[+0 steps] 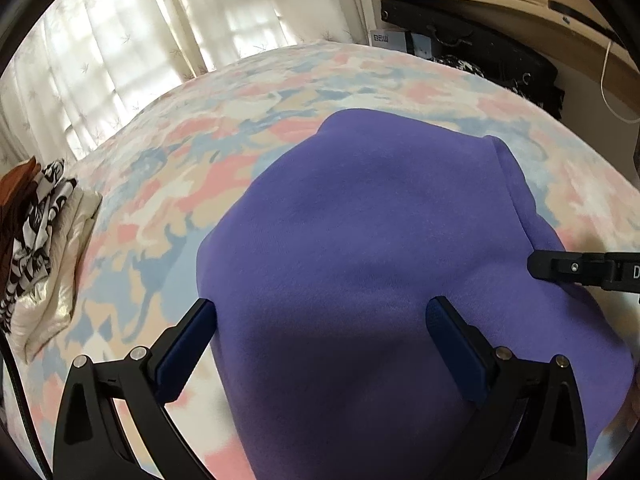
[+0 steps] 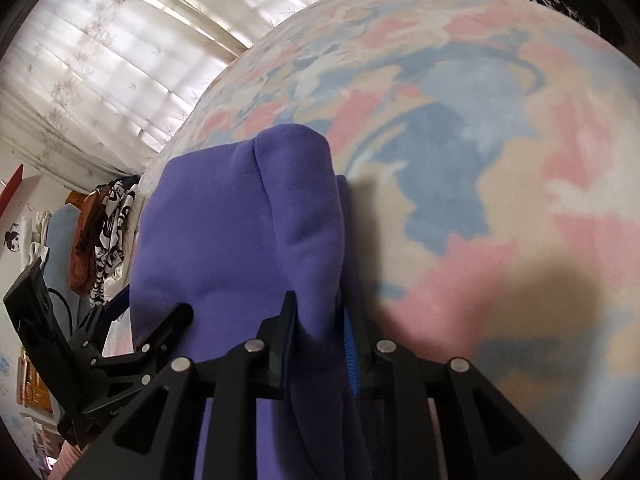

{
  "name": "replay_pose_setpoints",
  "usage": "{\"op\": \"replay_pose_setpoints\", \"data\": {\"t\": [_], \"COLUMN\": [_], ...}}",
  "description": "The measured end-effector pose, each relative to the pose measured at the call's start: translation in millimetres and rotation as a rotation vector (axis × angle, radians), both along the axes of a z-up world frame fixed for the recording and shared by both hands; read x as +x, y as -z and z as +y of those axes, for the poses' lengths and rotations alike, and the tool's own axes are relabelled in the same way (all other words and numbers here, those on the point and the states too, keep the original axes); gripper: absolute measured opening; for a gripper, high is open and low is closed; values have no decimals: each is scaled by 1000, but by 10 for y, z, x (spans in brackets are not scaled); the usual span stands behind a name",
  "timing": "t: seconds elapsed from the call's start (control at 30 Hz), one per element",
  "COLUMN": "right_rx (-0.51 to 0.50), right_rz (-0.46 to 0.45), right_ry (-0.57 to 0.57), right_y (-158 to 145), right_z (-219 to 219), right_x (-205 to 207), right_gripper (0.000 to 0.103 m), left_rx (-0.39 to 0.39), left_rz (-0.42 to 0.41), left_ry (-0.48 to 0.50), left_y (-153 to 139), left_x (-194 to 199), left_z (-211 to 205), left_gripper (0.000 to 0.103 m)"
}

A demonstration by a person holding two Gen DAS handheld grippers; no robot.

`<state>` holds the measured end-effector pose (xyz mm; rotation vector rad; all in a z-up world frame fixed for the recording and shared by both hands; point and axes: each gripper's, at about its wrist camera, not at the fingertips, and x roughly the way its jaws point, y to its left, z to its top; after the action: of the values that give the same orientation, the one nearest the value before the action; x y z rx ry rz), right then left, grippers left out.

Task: Fold large clothes
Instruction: 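Press the folded hoodie flat with both tools and release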

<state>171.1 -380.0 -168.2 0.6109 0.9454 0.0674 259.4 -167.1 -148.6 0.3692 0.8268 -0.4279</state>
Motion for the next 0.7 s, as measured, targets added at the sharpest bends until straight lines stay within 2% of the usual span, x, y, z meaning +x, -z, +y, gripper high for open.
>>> {"op": "replay_pose_setpoints", "data": {"t": [0.23, 0.37, 0.53, 0.7], "right_rx": [-39, -101, -169, -221], "right_rz": [24, 8, -46, -54], "right_ry": [-16, -41, -129, -219], "right_y": [-257, -466, -711, -709], "right_z": [98, 214, 478, 747], "right_x": [-101, -274, -522, -681], "right_gripper": [25, 26, 26, 26], "left_rx": [-138, -141, -159, -162], "left_rz": [54, 7, 32, 34], "left_ry": [-51, -110, -144, -174], "left_y": [-162, -316, -382, -293], "left_x": [-77, -306, -685, -1056], "left_z": [296, 487, 730, 852], "left_gripper": [102, 102, 102, 102]}}
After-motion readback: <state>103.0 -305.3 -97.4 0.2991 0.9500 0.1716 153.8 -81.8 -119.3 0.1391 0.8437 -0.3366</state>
